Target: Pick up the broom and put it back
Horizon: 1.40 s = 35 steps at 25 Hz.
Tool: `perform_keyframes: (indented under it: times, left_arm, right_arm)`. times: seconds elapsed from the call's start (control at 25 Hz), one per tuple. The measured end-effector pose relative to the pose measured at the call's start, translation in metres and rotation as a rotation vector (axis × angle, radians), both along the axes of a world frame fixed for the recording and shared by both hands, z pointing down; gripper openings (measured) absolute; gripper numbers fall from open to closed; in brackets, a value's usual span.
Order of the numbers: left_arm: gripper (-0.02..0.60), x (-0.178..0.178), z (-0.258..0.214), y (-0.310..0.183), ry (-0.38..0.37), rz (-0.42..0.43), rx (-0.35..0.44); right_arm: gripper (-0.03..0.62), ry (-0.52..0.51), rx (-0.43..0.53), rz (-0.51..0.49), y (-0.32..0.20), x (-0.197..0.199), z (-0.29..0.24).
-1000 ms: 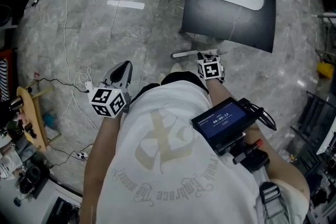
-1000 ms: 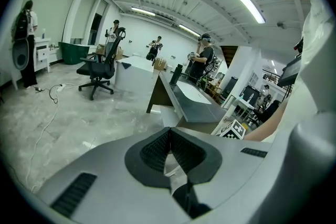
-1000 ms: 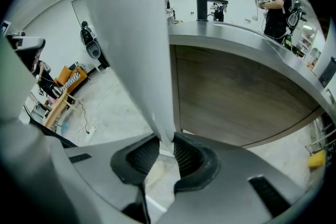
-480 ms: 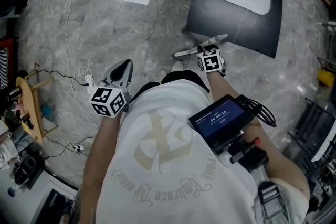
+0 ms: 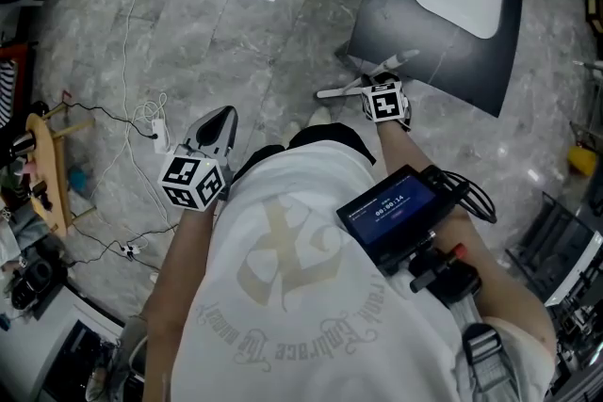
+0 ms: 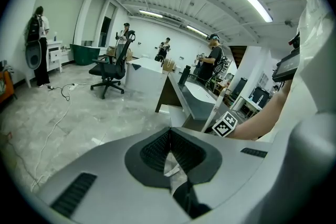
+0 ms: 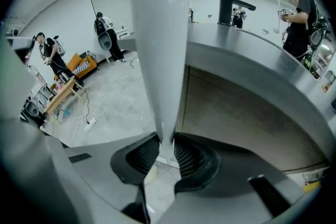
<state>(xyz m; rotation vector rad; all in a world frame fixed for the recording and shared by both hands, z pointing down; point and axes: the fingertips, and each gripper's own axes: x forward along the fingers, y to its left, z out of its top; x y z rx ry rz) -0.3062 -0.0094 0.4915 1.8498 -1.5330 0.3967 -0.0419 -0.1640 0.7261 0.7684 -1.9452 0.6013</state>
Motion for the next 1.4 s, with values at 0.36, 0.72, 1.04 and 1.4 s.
perform_keyframes:
  times: [0.36,0.72,1.04,1.4]
  left_arm:
    - [0.012,-0.014,0.006,0.004,0.014,0.000,0.004]
    - [0.012,-0.013,0.000,0.012,0.028,0.045,0.034]
    - [0.012,0.001,-0.014,0.034,0.055,0.109,0.078]
    - [0.012,0.018,0.016,-0.004,0.104,0.208,0.098]
  right_arm:
    - [0.121,-0.029,0.016,0.009,-0.008,-0.018,-0.001]
    - [0.143,-0.055,0.046,0.057,0.001,-0.015,-0.023]
    - [0.141,-0.098,0.092,0.126,0.042,0.002,-0.064]
    - [0.025,-0.173,0.172,0.135,0.042,-0.004,-0.085]
